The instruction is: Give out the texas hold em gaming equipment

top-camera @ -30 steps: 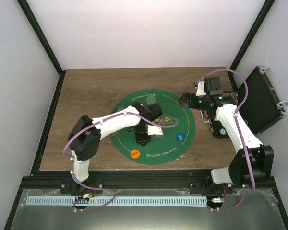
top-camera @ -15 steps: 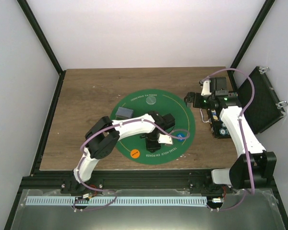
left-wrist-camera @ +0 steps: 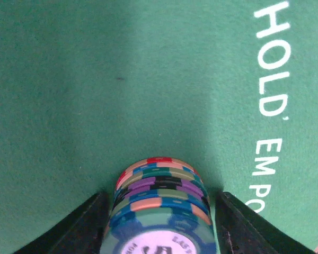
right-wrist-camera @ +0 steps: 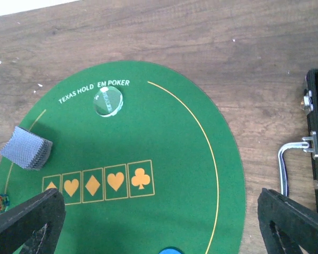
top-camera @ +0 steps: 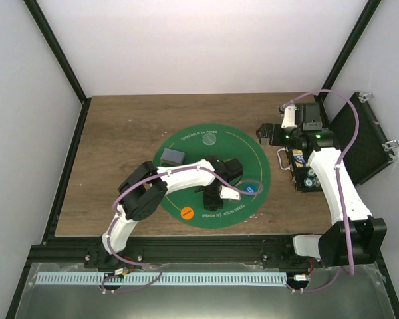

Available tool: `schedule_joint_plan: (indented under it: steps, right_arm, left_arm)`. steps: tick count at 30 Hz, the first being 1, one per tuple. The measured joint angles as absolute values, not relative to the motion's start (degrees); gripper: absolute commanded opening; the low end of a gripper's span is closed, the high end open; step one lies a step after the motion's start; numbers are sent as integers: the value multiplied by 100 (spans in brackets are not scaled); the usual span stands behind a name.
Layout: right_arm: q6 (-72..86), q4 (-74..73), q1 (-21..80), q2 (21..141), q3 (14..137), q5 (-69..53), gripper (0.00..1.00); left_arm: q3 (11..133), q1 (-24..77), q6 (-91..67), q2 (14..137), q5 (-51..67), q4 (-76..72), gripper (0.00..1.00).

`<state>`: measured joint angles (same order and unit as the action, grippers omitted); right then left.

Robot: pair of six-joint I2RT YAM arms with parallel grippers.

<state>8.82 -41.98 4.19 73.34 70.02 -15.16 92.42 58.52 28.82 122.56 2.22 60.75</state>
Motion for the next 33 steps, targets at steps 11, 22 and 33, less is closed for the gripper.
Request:
schedule_joint_plan:
  steps: [11,22,33]
  right_arm:
    - [838,-4386,386,7343,7533,-1540,100]
    - [919,-4541,384,7430,8064,-1793,100]
    - [1616,-4969,3028,8836,7741,-961,100]
  left_arm:
    - [9336,5850,2912,12103,532,6252,81]
    - [9035,5214,3188,10125,1389,6879,84]
    - [8274,1992,2764,9275,1551,6904,87]
